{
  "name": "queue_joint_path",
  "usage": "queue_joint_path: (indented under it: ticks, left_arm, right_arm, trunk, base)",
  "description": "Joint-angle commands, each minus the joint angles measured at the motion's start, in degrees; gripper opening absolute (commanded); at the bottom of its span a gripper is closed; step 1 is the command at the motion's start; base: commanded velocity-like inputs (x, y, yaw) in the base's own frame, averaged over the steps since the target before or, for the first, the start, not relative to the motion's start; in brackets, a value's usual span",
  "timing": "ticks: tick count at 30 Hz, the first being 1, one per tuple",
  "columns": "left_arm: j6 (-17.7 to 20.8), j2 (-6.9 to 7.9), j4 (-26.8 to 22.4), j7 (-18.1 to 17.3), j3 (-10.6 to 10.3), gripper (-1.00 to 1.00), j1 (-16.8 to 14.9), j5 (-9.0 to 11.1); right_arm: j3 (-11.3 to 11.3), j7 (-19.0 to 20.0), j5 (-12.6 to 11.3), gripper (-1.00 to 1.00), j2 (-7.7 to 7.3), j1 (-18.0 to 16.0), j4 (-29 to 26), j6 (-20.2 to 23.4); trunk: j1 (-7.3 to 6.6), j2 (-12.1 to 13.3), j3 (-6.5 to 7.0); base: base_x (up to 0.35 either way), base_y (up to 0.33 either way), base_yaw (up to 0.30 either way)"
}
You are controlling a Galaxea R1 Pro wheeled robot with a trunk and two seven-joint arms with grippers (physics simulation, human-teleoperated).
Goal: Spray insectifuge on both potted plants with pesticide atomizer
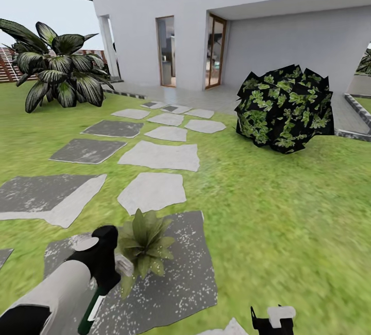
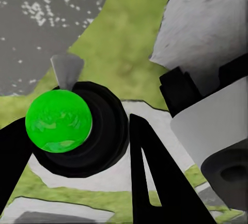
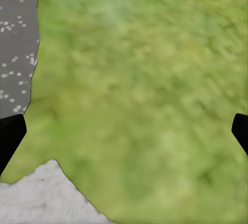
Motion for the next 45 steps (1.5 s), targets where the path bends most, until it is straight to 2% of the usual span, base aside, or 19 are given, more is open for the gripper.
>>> queue_joint_path:
  ticks: [1,13,20,22,25,39,41,42,45]
  left_arm:
    - [0.4,0.03,-0.1,-0.5,-0.3,-1.0,0.3,-0.3]
    - [0.5,-0.16,-1.4,-0.3,0.2,-1.0,0.9,-0.3]
    - [0.6,-0.05,-4.6,-0.1,0.0,-1.0,0.9,-0.3]
    - [0.5,-0.07,-4.4,2.2,0.0,-1.0,1.0,0.3]
    - [0.5,-0.18,-4.2,2.5,0.0,-1.0,1.0,1.5]
    - [0.5,0.32,-4.0,2.5,0.0,-1.0,1.1,1.6]
    - [0.5,0.52,-3.9,2.6,0.0,-1.0,1.9,1.7]
    - [0.3,0.59,-3.9,2.7,0.0,-1.0,3.4,1.7]
    - [0.2,0.57,-4.2,2.8,-0.1,-1.0,4.1,1.7]
  right_arm:
    - [-0.2,-0.4,0.6,1.0,0.0,0.0,0.1,-0.1]
    - [-0.2,-0.4,0.7,1.0,0.0,0.0,0.1,-0.2]
    - [-0.2,-0.4,0.7,1.0,0.0,0.0,0.1,-0.1]
    - [-0.1,-0.4,0.6,1.0,0.0,0.0,0.1,-0.1]
    - [-0.1,-0.4,0.6,1.0,0.0,0.0,0.1,-0.1]
    - [-0.1,-0.5,0.5,1.0,0.09,0.0,0.1,-0.2]
    - [-0.1,-0.5,0.5,1.0,0.09,0.0,0.1,-0.2]
    - [-0.1,-0.5,0.5,1.0,0.09,0.0,0.1,-0.2]
    - [-0.1,-0.5,0.5,1.0,0.09,0.0,0.1,-0.2]
  trunk:
    - [-0.01,0.0,-0.05]
    - [-0.01,0.0,-0.05]
    - [-0.01,0.0,-0.05]
    - [-0.01,0.0,-0.05]
    - [-0.01,0.0,-0.05]
    - [-0.01,0.0,-0.98]
    - [-0.01,0.0,-1.09]
    - [-0.01,0.0,-1.1]
    - [-0.01,0.0,-1.11]
  base:
    - [0.0,0.0,0.0]
    - [0.114,0.0,0.0]
    - [0.022,0.0,0.0]
    - [0.0,0.0,0.0]
    - [0.0,0.0,0.0]
    - [0.0,0.0,0.0]
    - [0.0,0.0,0.0]
    - [0.0,0.0,0.0]
    - [0.0,0.0,0.0]
